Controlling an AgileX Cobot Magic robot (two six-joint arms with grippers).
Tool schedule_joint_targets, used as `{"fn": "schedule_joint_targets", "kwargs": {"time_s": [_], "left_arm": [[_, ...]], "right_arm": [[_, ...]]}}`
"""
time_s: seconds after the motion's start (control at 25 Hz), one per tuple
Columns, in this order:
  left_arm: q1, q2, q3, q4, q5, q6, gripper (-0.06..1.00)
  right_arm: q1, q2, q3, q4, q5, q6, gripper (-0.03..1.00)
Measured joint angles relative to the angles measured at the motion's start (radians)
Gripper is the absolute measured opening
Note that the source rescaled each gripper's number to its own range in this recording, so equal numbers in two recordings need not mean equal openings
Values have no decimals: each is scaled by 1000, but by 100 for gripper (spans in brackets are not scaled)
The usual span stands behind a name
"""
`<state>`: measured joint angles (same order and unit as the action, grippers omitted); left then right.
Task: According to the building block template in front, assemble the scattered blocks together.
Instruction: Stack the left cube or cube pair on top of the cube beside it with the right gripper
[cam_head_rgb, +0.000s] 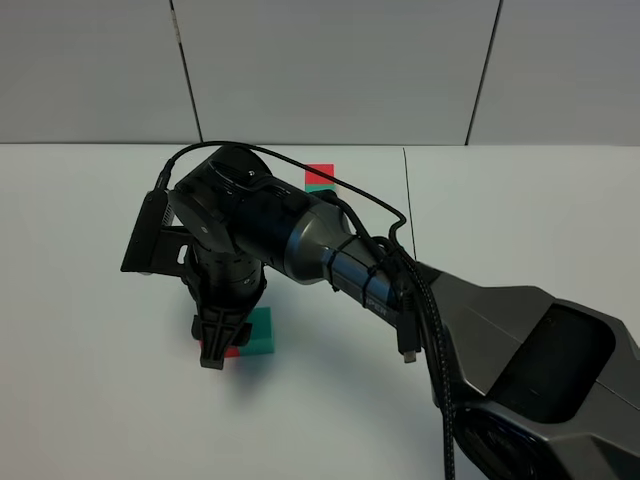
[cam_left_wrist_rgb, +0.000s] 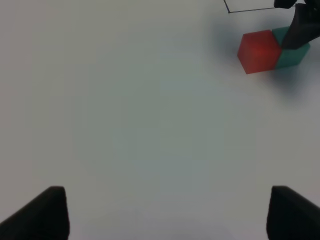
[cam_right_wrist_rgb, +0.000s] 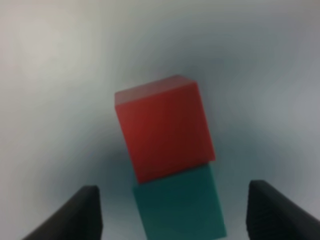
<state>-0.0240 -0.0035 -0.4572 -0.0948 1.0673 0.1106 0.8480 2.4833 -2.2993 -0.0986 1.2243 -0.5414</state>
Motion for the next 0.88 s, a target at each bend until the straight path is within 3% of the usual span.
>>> {"fn": "schedule_joint_targets", "kwargs": {"time_s": [0.76,0.88], "left_arm": [[0,0,0,0,0,0,77],[0,0,0,0,0,0,77]], "right_arm": [[0,12,0,6,-1,-87,57],[0,12,0,-1,-1,-96,63]]}}
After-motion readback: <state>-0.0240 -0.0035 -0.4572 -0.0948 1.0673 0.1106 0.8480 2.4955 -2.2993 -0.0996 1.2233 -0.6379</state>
